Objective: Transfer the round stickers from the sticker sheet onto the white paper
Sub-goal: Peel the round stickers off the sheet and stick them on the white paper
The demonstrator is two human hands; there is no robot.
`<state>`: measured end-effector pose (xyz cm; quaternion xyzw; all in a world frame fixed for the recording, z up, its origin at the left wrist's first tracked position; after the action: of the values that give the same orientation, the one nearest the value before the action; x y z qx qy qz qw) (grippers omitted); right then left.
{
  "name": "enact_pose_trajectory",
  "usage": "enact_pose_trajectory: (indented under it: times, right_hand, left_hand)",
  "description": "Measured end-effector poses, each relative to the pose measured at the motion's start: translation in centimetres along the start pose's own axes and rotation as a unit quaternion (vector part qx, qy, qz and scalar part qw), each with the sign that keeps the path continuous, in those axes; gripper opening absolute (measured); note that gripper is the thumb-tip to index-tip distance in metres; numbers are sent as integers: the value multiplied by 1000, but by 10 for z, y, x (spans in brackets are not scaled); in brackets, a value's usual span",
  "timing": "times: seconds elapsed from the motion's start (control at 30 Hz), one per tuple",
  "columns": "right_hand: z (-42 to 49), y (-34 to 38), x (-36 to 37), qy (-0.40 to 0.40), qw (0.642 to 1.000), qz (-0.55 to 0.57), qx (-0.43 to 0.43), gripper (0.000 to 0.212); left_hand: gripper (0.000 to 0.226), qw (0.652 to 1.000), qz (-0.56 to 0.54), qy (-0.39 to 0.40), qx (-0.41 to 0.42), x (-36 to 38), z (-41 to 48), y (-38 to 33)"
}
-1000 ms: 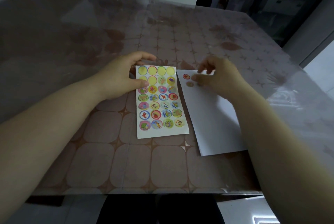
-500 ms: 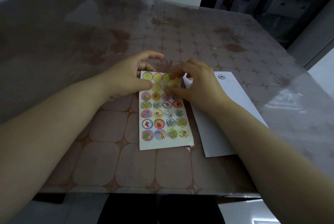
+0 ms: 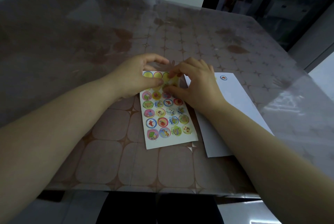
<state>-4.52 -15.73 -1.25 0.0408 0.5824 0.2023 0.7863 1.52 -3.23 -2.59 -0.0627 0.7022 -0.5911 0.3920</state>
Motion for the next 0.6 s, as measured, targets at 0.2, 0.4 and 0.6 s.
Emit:
enact_pose_trajectory:
  times: [0.2, 0.4, 0.6]
  right_hand:
    - [-2, 4, -5, -39, 999, -8, -21, 29]
    - [-3, 9, -10, -82, 994, -25, -69, 23]
    - [-3, 15, -11, -98, 988, -53, -108, 14]
  left_hand:
    - [37, 997, -71, -10, -2, -1, -1, 3]
    - [34, 989, -149, -17, -3, -3, -1, 4]
    - [34, 980, -198, -20, -7, -3, -2, 5]
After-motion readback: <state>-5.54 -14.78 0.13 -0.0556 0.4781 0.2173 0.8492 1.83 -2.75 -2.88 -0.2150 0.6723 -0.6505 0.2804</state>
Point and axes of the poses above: each hand's wrist, its own z-axis towards the middle knuckle, its own x-axis out of the palm, y = z × x, the point moved 6 cm from there along z, towards the middle knuckle, and after that the axes turned 14 degrees about y, right-handed, at the moved point
